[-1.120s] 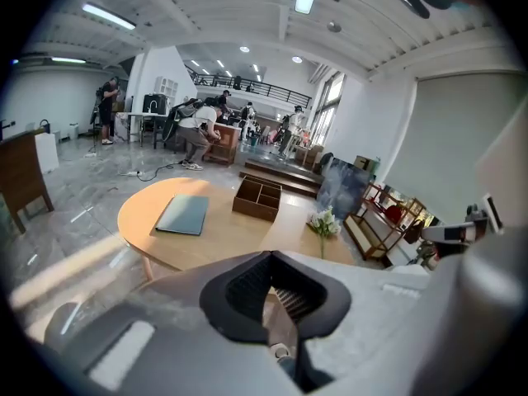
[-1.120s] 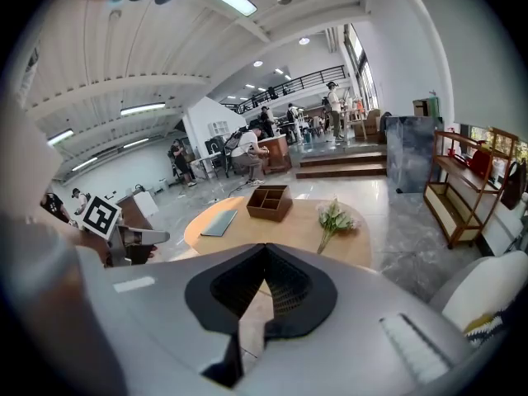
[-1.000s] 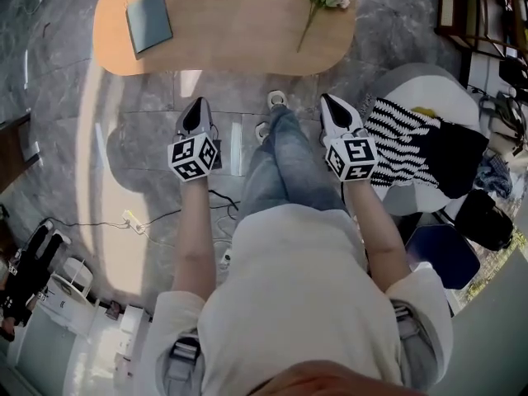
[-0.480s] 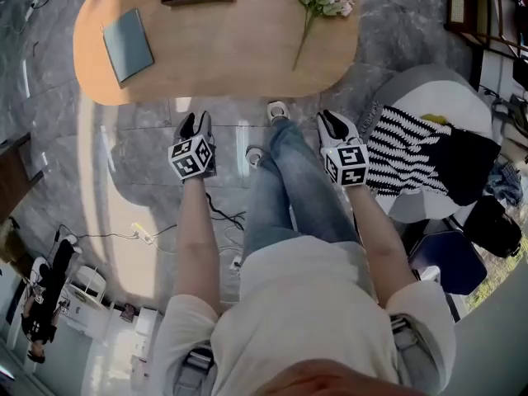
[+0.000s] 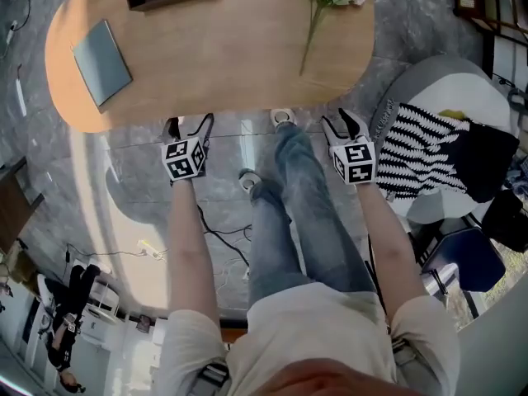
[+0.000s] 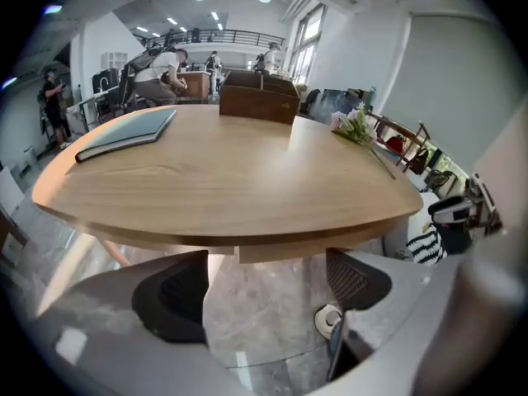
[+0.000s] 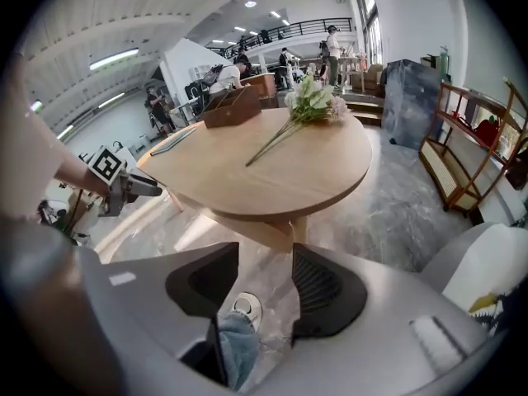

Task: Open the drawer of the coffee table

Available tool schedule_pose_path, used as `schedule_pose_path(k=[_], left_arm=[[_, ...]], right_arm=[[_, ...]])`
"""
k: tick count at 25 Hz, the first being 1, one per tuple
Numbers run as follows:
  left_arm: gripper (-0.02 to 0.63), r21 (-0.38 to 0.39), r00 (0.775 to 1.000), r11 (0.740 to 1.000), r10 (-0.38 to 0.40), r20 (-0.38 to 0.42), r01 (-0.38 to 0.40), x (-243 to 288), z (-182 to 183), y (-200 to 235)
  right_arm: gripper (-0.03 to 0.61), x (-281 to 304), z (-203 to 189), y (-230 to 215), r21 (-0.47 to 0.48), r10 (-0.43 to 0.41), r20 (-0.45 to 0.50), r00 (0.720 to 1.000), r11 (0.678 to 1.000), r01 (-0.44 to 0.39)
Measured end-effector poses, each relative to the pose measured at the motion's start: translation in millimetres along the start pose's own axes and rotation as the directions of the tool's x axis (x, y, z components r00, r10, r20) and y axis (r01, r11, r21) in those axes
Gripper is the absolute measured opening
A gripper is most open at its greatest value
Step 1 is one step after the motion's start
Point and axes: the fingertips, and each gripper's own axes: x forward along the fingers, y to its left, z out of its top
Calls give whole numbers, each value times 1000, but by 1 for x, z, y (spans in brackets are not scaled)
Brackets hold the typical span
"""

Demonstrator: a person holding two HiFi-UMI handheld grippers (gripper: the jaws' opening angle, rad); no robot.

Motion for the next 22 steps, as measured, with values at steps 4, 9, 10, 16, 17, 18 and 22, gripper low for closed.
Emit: schedule_pose_path(k=[4, 9, 10, 16, 17, 18, 22], left_arm=[[474, 82, 999, 996, -44, 27, 42, 26, 1, 3], [480, 119, 995, 992, -50, 90, 39, 39, 6, 10], [480, 125, 993, 991, -59, 99, 46, 39, 6, 8], [480, 65, 987, 997, -61, 148, 52, 41, 10, -4], [480, 61, 987, 997, -56, 152, 47, 41, 10, -4], [480, 55, 987, 998, -52, 155, 44, 41, 11, -4], [474, 60, 986, 996, -67, 156, 59, 42, 12, -12]], right_arm=[[236, 27, -4, -6, -32, -8, 29, 1000, 999, 9], [245, 57, -6, -11, -51, -30, 23, 999, 998, 31], [245, 61, -6, -11, -51, -33, 23, 999, 998, 34], [245, 70, -5, -12, -12, -42, 33, 999, 999, 42], [242, 70, -5, -12, 1, -48, 35, 998, 999, 48], [234, 71, -5, -13, 14, -54, 38, 998, 998, 54], [222, 72, -3, -16, 39, -80, 41, 996, 996, 79]])
